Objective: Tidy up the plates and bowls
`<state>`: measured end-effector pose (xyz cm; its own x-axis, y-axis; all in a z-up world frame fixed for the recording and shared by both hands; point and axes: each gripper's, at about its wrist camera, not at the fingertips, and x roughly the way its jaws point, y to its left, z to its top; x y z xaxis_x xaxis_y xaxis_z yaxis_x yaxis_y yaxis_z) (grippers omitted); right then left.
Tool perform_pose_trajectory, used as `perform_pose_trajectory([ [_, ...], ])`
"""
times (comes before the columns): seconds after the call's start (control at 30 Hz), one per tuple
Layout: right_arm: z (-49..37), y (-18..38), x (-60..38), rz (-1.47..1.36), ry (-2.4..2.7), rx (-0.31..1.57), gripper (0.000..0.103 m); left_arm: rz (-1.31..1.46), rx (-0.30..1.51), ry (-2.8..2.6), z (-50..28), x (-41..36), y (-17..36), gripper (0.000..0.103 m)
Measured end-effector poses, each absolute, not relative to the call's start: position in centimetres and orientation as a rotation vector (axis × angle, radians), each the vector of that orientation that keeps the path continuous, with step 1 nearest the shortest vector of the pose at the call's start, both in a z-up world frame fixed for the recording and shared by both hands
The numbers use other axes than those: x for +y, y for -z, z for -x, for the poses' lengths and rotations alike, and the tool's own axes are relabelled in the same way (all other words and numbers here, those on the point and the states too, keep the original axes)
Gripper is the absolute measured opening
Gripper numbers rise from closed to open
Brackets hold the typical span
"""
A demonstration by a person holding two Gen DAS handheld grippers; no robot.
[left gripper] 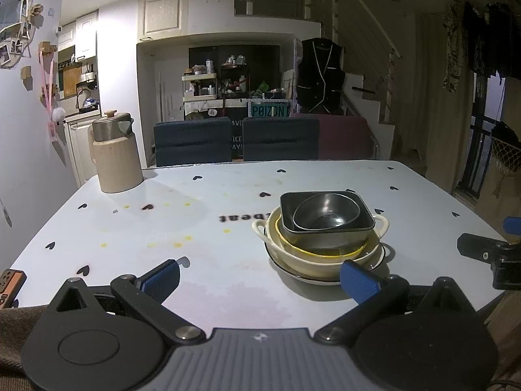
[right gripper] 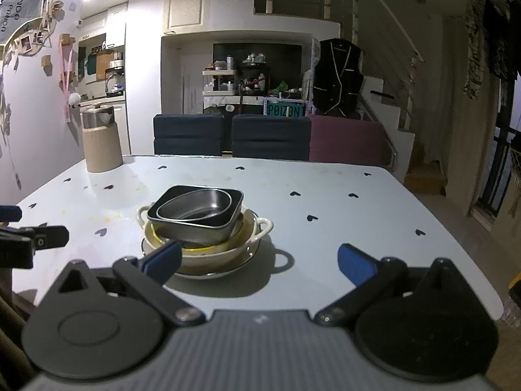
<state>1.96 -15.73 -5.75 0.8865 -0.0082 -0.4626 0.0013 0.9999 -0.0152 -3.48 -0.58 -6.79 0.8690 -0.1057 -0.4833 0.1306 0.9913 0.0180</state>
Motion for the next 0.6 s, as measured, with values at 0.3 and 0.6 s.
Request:
perform_pose_trajectory([
  [0.3,-2.08,5.78,-15.65,0.02,0.003,0.48,0.103,-0.05,0.503,0.119,3.54,-0.56,6.74,0.103],
  [0.6,-2.19,5.79,-15.62,0.02,0.003,0.479,0.103,-0.051,0.502,0.119,3.55,-0.57,6.72,0.103],
])
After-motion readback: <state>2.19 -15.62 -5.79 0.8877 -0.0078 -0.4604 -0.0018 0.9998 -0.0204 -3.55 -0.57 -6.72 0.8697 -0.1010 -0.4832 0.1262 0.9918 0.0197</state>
